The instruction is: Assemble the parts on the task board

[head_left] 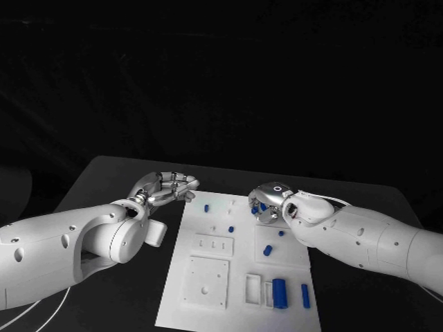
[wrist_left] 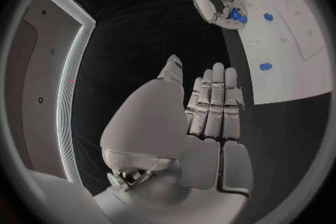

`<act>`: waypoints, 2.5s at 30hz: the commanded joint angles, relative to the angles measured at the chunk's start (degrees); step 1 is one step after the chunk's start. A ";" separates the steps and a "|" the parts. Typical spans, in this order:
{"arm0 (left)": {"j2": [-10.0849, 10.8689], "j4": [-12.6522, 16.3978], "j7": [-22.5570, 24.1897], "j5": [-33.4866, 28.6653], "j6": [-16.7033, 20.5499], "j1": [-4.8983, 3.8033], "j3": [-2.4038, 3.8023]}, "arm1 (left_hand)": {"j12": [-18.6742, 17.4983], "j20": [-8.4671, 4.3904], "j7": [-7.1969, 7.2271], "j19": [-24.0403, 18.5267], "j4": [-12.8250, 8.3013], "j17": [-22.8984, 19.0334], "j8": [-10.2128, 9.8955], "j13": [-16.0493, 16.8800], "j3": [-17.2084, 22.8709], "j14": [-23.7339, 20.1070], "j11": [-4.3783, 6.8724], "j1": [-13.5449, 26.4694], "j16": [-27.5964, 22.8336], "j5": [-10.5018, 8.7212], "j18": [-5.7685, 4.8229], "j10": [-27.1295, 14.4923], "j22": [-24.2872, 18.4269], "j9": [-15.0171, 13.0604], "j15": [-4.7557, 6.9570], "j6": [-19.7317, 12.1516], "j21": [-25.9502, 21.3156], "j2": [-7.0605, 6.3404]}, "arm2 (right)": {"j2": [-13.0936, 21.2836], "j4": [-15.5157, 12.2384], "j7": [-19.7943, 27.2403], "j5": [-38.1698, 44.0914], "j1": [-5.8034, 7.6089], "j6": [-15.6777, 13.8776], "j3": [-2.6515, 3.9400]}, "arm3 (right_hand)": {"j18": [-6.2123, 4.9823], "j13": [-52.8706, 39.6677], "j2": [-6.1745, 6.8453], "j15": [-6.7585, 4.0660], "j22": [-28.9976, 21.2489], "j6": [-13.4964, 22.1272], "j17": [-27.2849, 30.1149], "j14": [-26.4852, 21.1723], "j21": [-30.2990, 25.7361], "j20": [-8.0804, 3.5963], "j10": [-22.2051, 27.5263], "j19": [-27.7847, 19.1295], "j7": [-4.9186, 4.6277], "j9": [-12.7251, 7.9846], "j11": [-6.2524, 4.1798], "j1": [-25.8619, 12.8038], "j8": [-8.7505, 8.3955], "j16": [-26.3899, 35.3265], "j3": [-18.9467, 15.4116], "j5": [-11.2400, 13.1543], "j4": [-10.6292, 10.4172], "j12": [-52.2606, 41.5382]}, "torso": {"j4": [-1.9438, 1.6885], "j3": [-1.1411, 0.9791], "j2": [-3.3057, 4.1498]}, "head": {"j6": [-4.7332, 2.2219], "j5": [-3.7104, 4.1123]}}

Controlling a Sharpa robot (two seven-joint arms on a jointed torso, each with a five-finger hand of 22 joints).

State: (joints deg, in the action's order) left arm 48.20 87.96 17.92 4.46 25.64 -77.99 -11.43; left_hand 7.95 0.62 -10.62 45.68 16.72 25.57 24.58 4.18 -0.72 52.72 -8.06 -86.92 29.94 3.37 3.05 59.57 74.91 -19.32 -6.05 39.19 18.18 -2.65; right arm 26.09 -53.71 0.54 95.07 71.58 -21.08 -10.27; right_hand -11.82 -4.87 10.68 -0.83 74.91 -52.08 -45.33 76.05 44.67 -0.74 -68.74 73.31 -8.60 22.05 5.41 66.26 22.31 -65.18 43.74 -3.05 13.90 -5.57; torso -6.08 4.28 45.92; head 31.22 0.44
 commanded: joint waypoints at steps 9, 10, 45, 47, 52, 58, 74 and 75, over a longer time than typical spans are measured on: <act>-0.26 -0.03 0.47 0.30 -0.49 -0.11 0.07 | -0.25 0.10 -0.62 -0.12 -0.02 0.07 -0.31 -0.11 -0.42 -0.03 -0.02 0.18 -0.43 0.03 0.99 -0.49 0.29 0.09 -0.43 0.10 -0.15 -0.24 | 0.20 -0.87 -1.90 2.36 -0.30 -1.55 -0.18 | -3.18 -1.95 -2.82 -2.10 1.37 -4.14 0.60 -0.08 1.39 -1.30 -4.84 0.81 1.59 1.77 -1.88 0.35 2.42 -0.93 2.56 0.25 -0.14 -1.95 | 0.21 0.21 0.26 | -0.27 0.01; -0.27 -0.04 0.44 0.30 -0.52 -0.11 0.07 | -0.25 0.10 -0.62 -0.12 -0.03 0.07 -0.32 -0.11 -0.42 -0.03 -0.02 0.19 -0.43 0.03 0.99 -0.49 0.29 0.10 -0.43 0.10 -0.15 -0.24 | 0.24 -0.98 -2.20 2.37 -0.30 -2.09 -0.18 | -3.18 -2.09 -2.85 -2.22 1.39 -4.36 0.63 -0.09 1.60 -1.29 -5.09 0.86 1.69 1.91 -1.99 0.31 2.54 -1.05 2.67 0.25 -0.03 -2.01 | 0.19 0.22 0.26 | -0.29 0.00; -1.05 -0.25 0.58 0.35 -0.33 -0.12 0.22 | -0.54 0.18 -0.61 -0.35 -0.06 0.12 -0.51 -0.16 -0.43 -0.26 -0.01 0.22 -0.84 0.03 0.96 -0.51 0.26 0.22 -0.53 0.08 -0.29 -0.31 | -4.80 -0.60 -7.47 8.57 0.61 -11.65 0.87 | -3.18 -3.15 -1.24 -2.71 1.30 -5.65 1.28 -0.38 3.60 -1.58 -6.31 0.74 2.26 3.02 -2.48 0.34 2.71 -1.94 4.31 0.25 -0.11 -1.57 | 0.24 0.61 0.55 | -1.73 -0.21; -1.11 -0.31 0.61 0.37 -0.27 -0.12 0.30 | -0.74 0.46 -0.66 -0.89 -0.06 0.01 -0.61 -0.16 -0.42 -1.08 -0.05 0.15 -1.59 0.03 0.89 -0.39 0.20 0.29 -0.90 0.17 -0.59 -0.33 | -5.23 -0.50 -7.46 8.76 0.61 -11.53 0.86 | -3.18 -3.16 -1.21 -2.71 1.30 -5.66 1.29 -0.39 3.62 -1.58 -6.32 0.74 2.27 3.03 -2.48 0.36 2.70 -1.95 4.34 0.25 -0.13 -1.55 | 0.29 0.62 0.55 | -1.68 -0.30; -1.28 -0.34 0.61 0.38 -0.29 -0.12 0.51 | -0.94 0.75 -0.65 -1.30 -0.06 -0.01 -0.72 -0.17 -0.43 -1.67 -0.05 0.12 -2.16 0.03 0.95 -0.29 0.19 0.37 -1.21 0.23 -0.79 -0.33 | -5.91 0.04 -7.60 9.09 0.58 -10.91 0.84 | -3.18 -3.19 -1.10 -2.71 1.29 -5.67 1.33 -0.40 3.68 -1.59 -6.34 0.71 2.27 3.05 -2.47 0.40 2.66 -1.98 4.43 0.25 -0.19 -1.50 | 0.30 0.65 0.56 | -1.75 -0.37; -1.32 -0.35 0.61 0.38 -0.21 -0.12 0.59 | -1.00 0.80 -0.64 -1.35 -0.07 0.01 -0.75 -0.17 -0.43 -1.73 -0.05 0.10 -2.24 0.03 0.98 -0.29 0.20 0.39 -1.25 0.23 -0.81 -0.35 | -6.38 0.60 -7.67 9.27 0.54 -10.44 0.78 | -3.18 -3.29 -0.79 -2.70 1.25 -5.70 1.46 -0.45 3.79 -1.60 -6.38 0.59 2.27 3.13 -2.46 0.58 2.54 -2.08 4.94 0.25 -0.41 -1.33 | 0.28 0.67 0.60 | -1.63 -0.66; -1.82 -0.50 0.65 0.44 -0.24 -0.33 0.72 | -1.06 0.84 -0.64 -1.37 -0.08 0.03 -0.78 -0.18 -0.41 -1.77 -0.05 0.05 -2.30 0.03 1.02 -0.30 0.21 0.41 -1.29 0.23 -0.82 -0.37 | -7.52 1.91 -7.66 9.37 0.24 -9.01 0.58 | -3.18 -3.34 -0.66 -2.68 1.23 -5.69 1.54 -0.46 3.87 -1.58 -6.39 0.55 2.26 3.18 -2.44 0.55 2.46 -2.14 5.13 0.25 -0.59 -1.22 | 0.45 0.64 0.70 | -1.30 -0.93; -1.87 -0.53 0.67 0.46 -0.25 -0.33 0.72 | -1.06 0.84 -0.63 -1.37 -0.08 0.03 -0.79 -0.18 -0.41 -1.77 -0.05 0.05 -2.31 0.03 1.02 -0.30 0.21 0.41 -1.29 0.23 -0.82 -0.37 | -7.55 1.95 -7.74 9.45 0.20 -8.90 0.55 | -3.18 -3.34 -0.66 -2.68 1.23 -5.69 1.55 -0.46 3.88 -1.58 -6.39 0.55 2.26 3.18 -2.44 0.55 2.46 -2.14 5.13 0.25 -0.60 -1.22 | 0.43 0.67 0.70 | -1.27 -0.92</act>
State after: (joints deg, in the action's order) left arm 46.50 87.38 17.93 4.54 25.65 -78.16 -10.76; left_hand 7.07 1.54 -10.62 44.75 16.56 25.59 24.13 4.11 -0.88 51.48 -8.06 -86.92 27.99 3.37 3.50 59.57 74.91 -18.99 -7.28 39.19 17.74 -2.65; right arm 18.65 -51.82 -6.93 103.56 71.83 -31.21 -9.69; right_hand -11.33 -8.13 9.38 -2.93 74.90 -57.32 -43.86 76.75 48.36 -2.06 -72.02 74.01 -6.37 24.97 3.17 66.68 24.69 -67.12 48.58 -2.60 13.33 -6.85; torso -5.67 4.93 46.60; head 29.86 -0.46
